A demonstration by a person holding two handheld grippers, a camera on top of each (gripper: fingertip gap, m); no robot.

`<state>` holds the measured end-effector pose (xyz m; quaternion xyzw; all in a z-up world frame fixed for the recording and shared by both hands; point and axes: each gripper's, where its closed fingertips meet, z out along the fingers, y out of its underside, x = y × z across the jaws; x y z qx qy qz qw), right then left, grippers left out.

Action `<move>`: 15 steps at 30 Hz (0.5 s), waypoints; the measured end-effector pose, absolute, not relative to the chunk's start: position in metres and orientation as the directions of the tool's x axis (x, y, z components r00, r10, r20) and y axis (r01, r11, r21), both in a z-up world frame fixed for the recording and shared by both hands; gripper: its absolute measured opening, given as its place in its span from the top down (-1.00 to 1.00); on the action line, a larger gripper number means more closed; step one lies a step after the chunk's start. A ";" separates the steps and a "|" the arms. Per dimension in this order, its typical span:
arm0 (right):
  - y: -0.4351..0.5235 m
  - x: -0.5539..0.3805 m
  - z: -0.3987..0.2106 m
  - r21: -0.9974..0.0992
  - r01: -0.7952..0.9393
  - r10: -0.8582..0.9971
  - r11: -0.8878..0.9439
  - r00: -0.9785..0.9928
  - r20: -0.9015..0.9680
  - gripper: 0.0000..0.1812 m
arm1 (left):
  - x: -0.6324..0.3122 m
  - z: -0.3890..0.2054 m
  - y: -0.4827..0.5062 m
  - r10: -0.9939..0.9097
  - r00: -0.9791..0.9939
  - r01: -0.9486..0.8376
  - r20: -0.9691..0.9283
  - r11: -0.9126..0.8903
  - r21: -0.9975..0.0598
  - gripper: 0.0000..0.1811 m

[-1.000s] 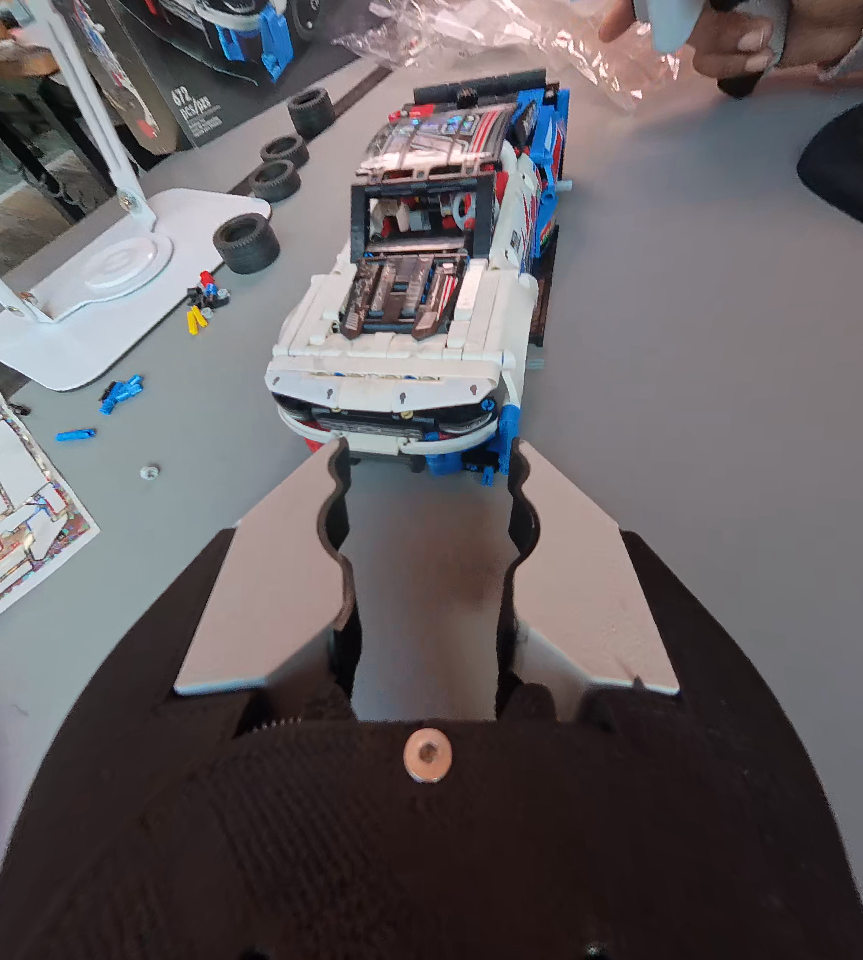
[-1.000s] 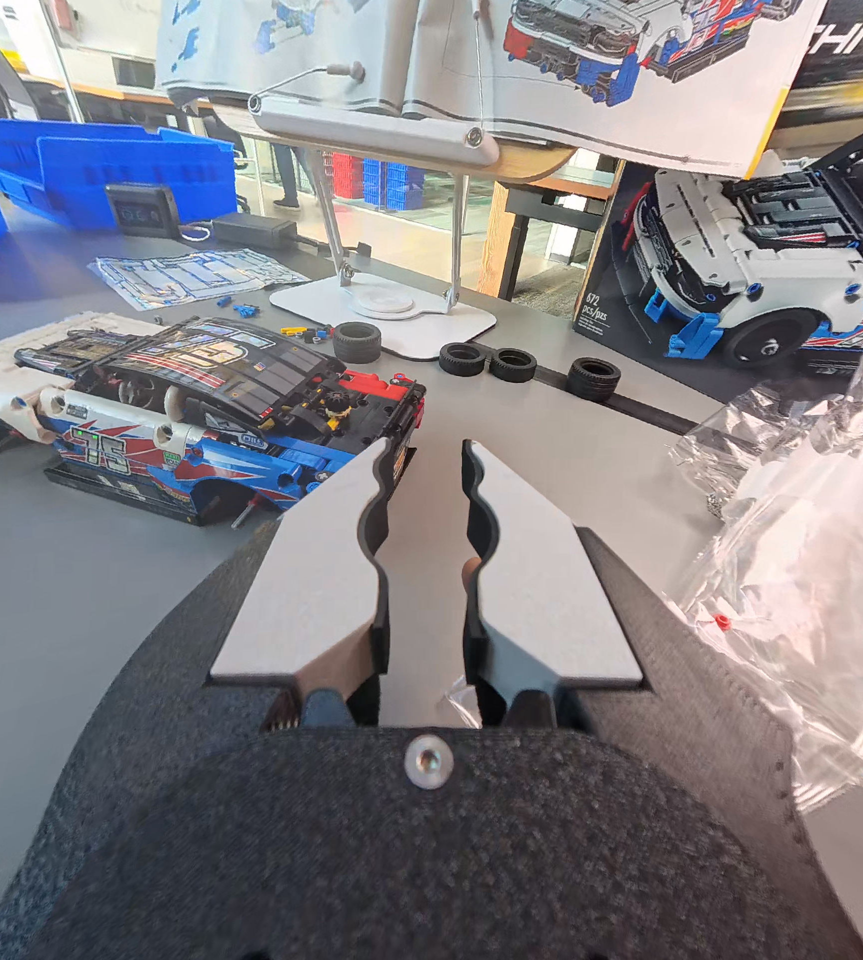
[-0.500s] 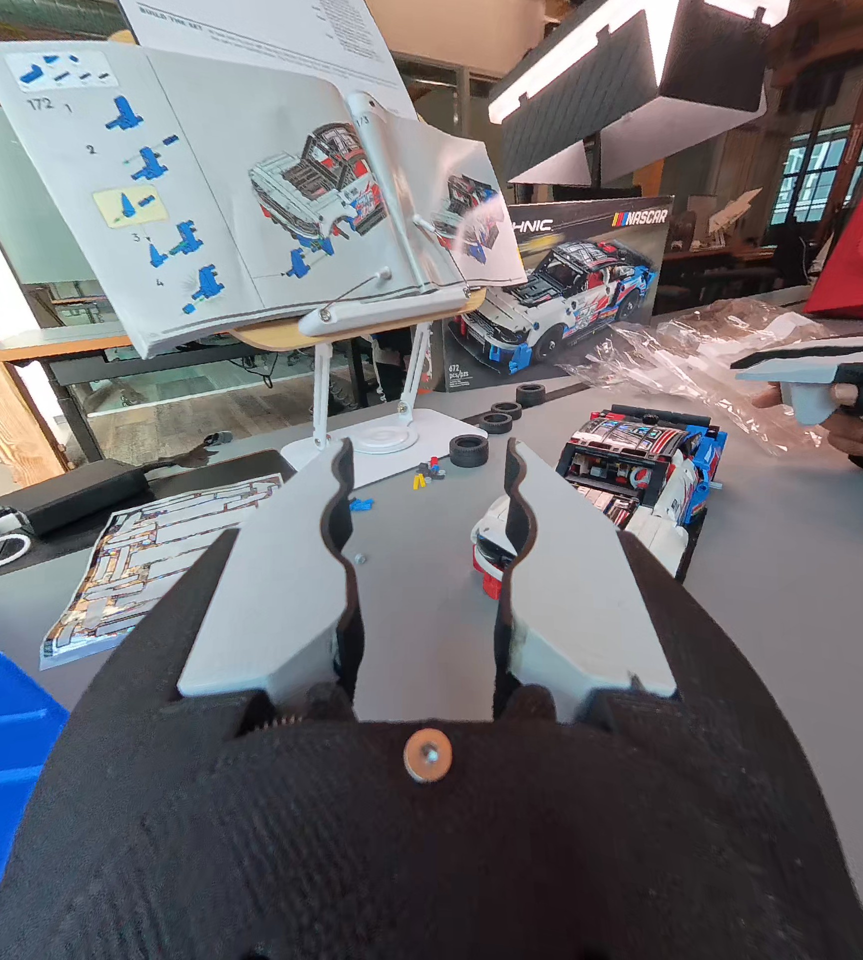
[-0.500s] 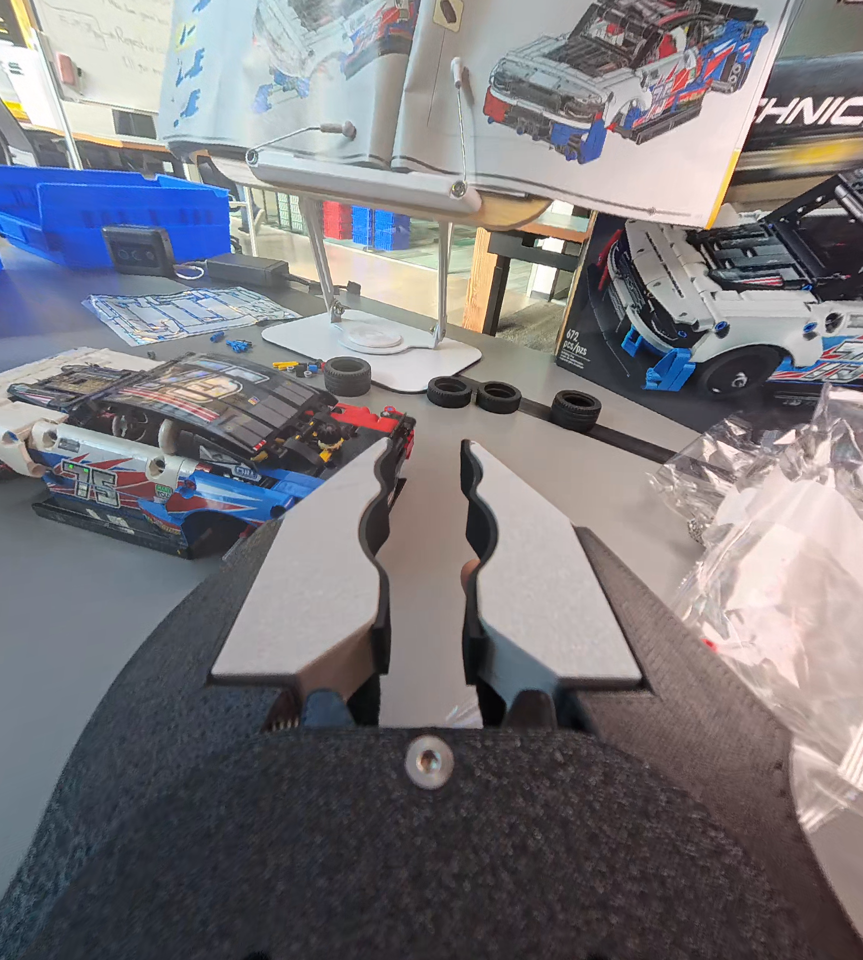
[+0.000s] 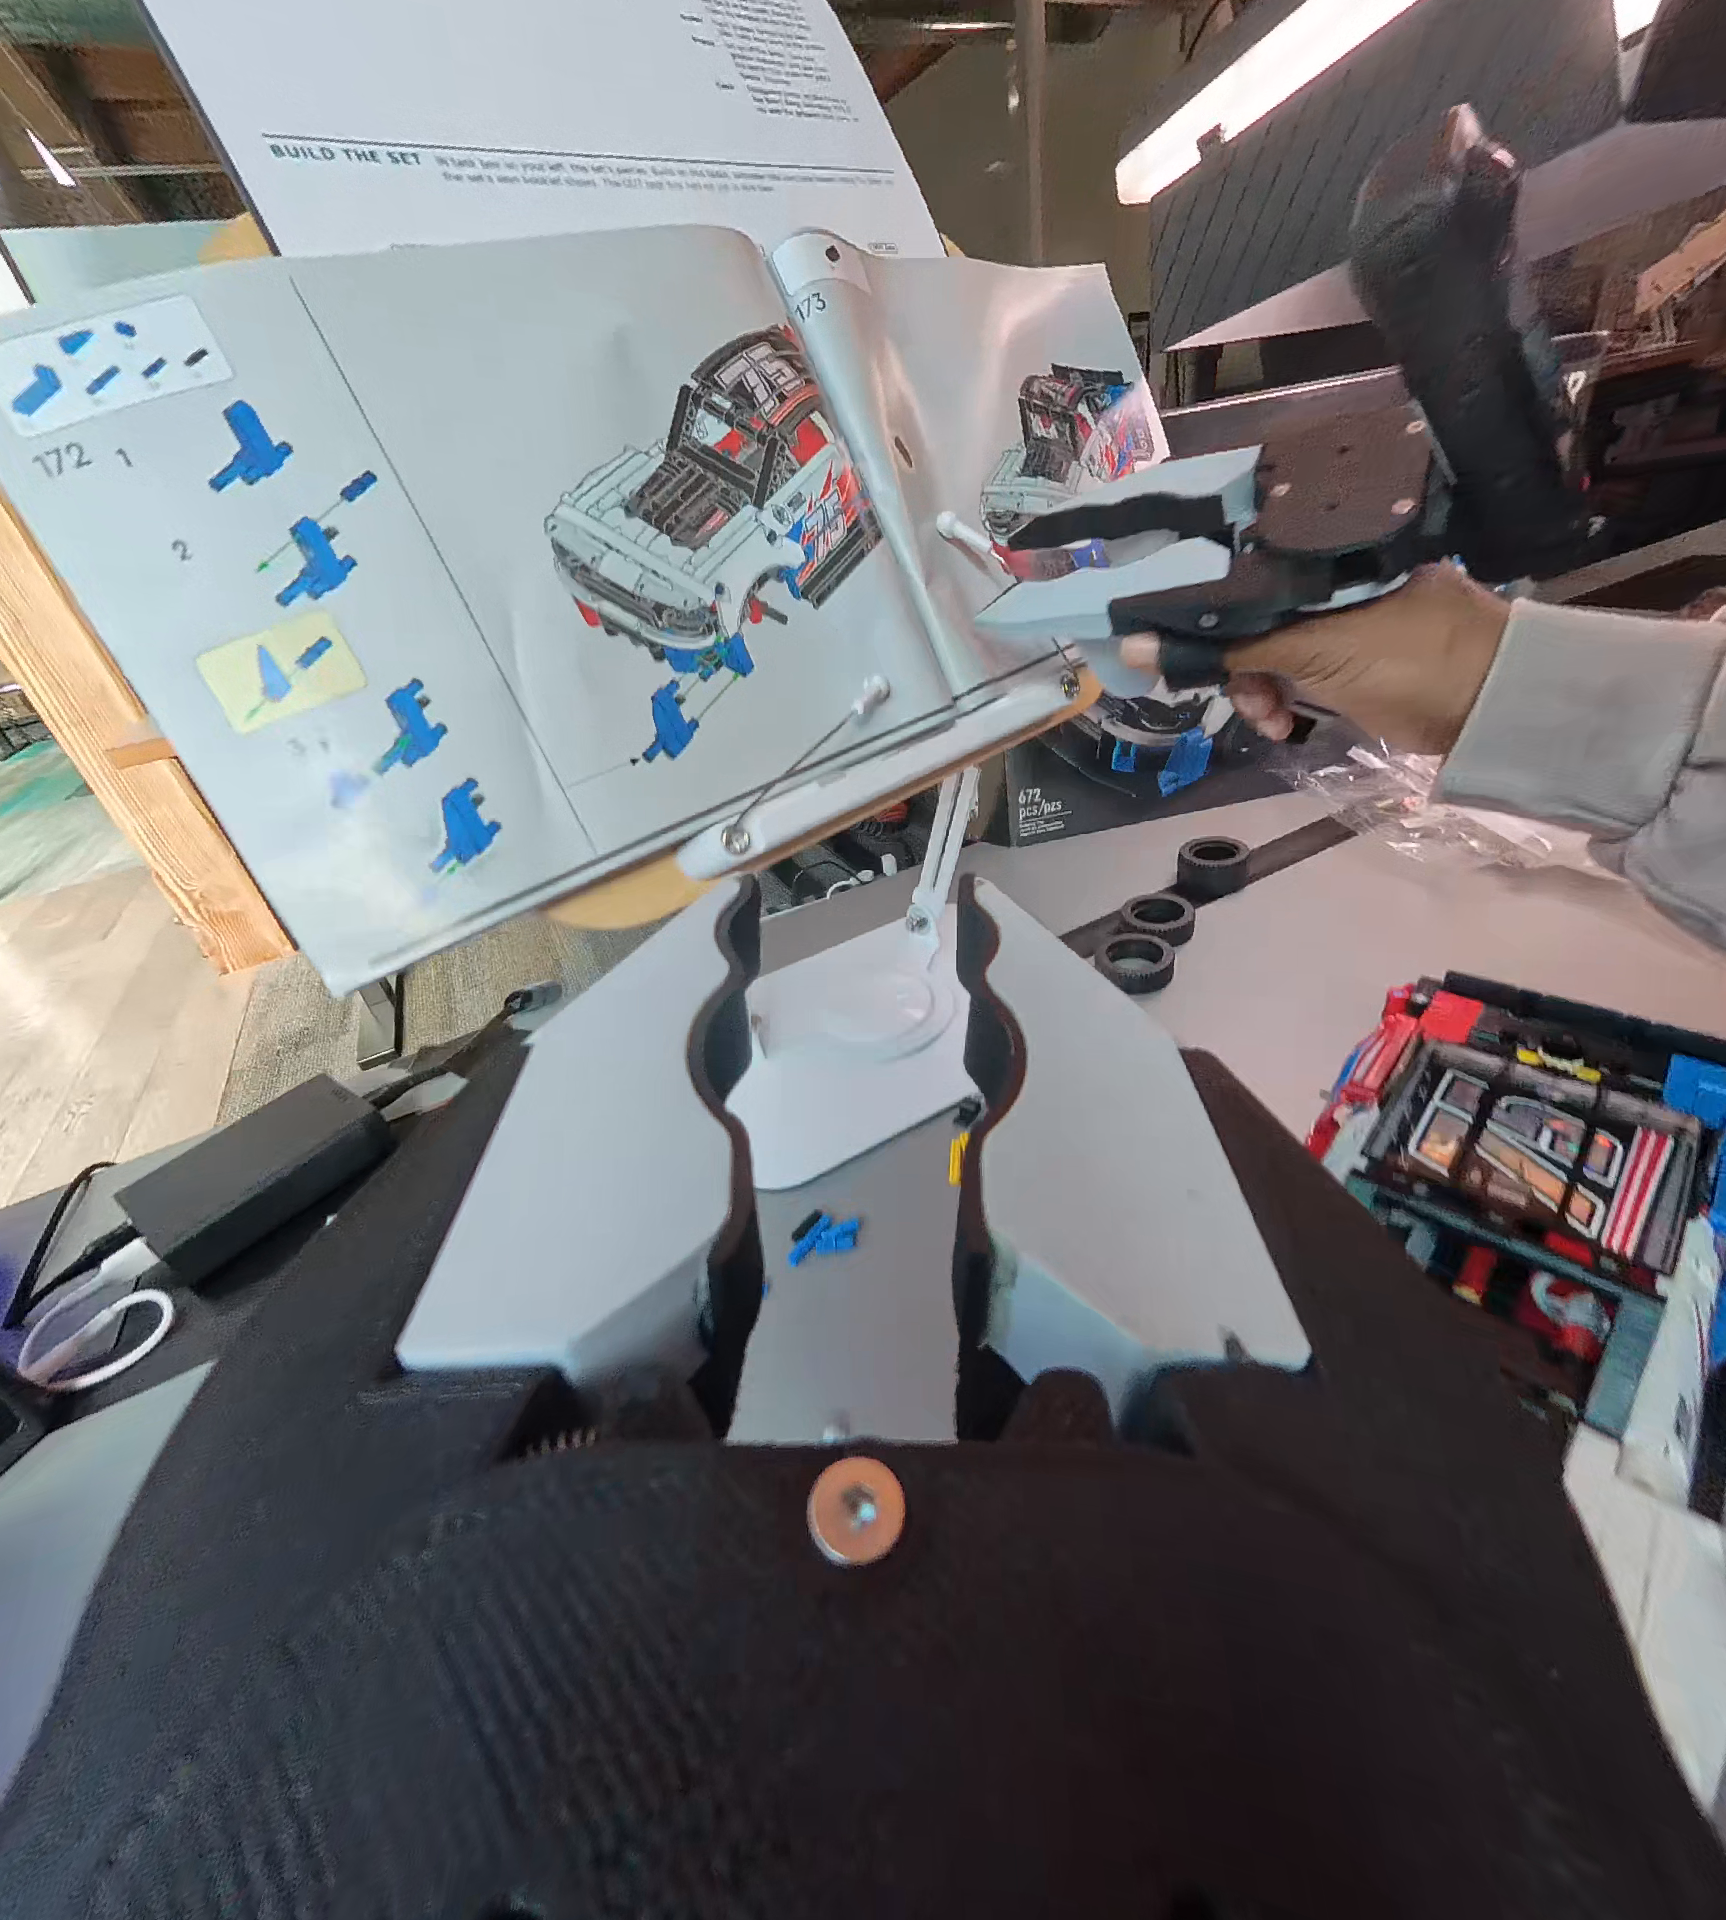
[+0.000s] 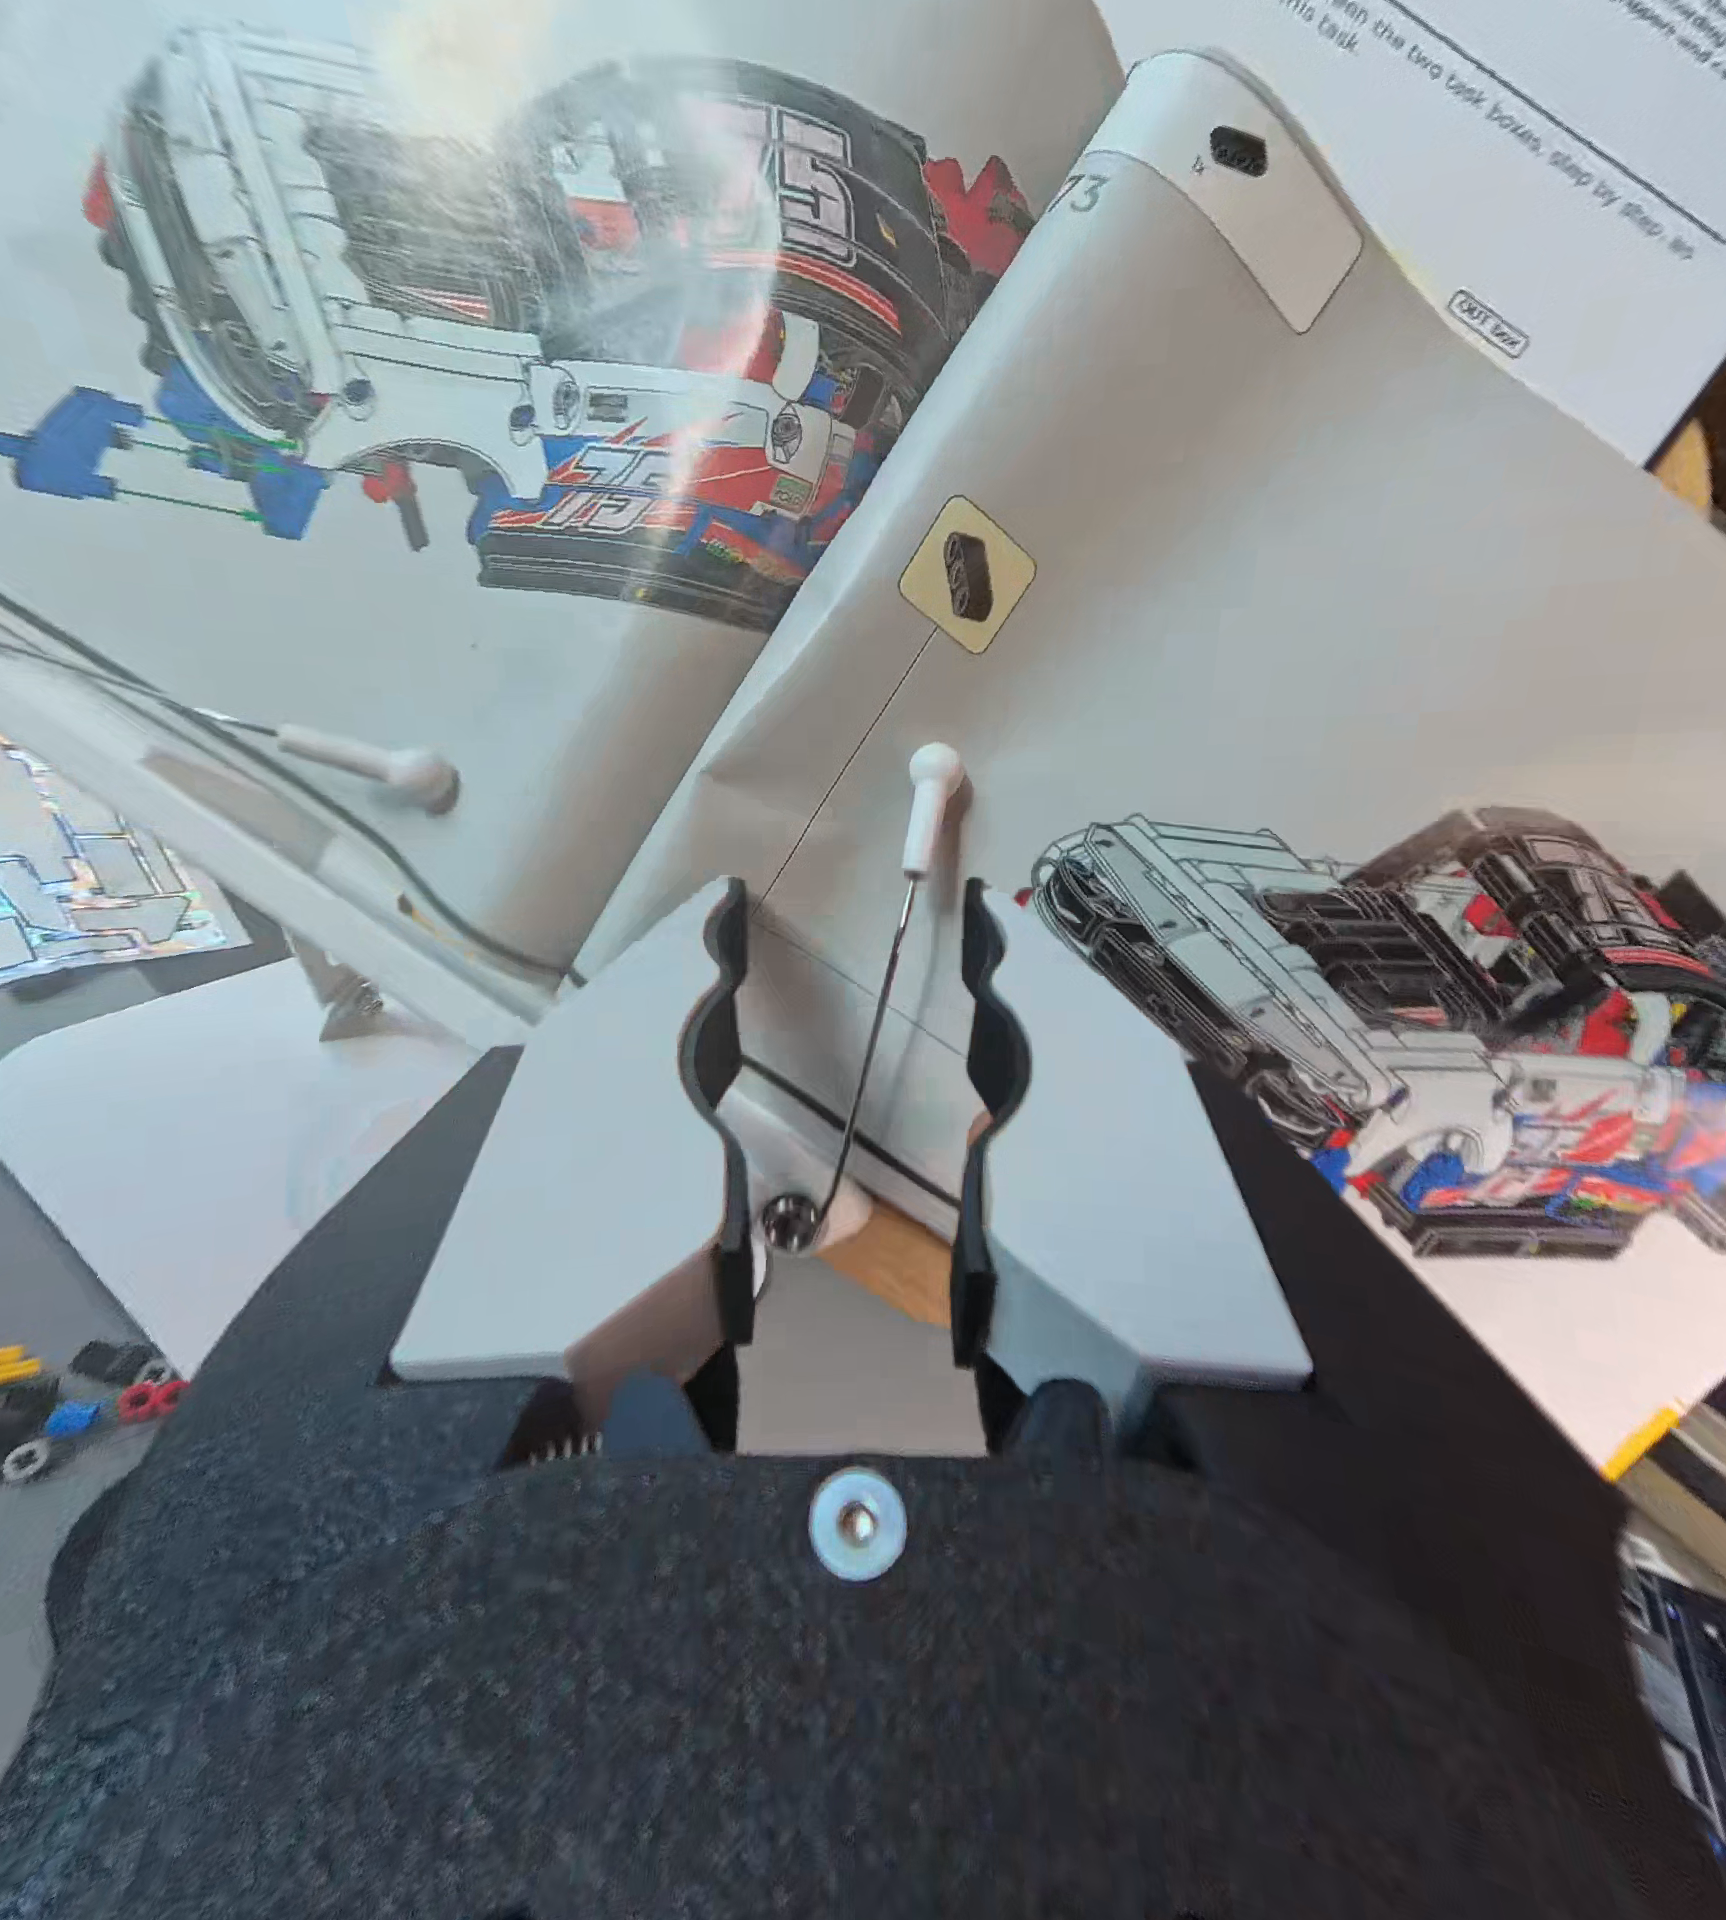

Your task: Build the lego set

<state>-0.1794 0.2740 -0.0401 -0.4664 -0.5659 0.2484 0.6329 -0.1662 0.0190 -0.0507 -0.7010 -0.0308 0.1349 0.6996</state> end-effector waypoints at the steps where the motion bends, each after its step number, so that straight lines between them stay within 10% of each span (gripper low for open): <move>1: 0.277 -0.186 -0.039 -0.875 0.214 0.846 0.434 0.237 0.478 0.78 | -0.170 -0.043 0.032 0.233 0.961 -0.148 -0.151 -0.030 -0.988 0.59; 9: 0.329 -0.131 -0.063 -0.996 0.069 0.936 -0.062 0.349 -0.034 0.91 | -0.216 -0.052 0.129 0.173 0.938 -0.244 -0.299 -0.280 -0.928 0.60; 15: 0.319 -0.110 -0.104 -0.851 0.020 0.848 -0.524 0.100 -0.520 0.84 | -0.235 -0.069 0.165 0.163 0.882 -0.358 -0.443 -0.382 -0.852 0.64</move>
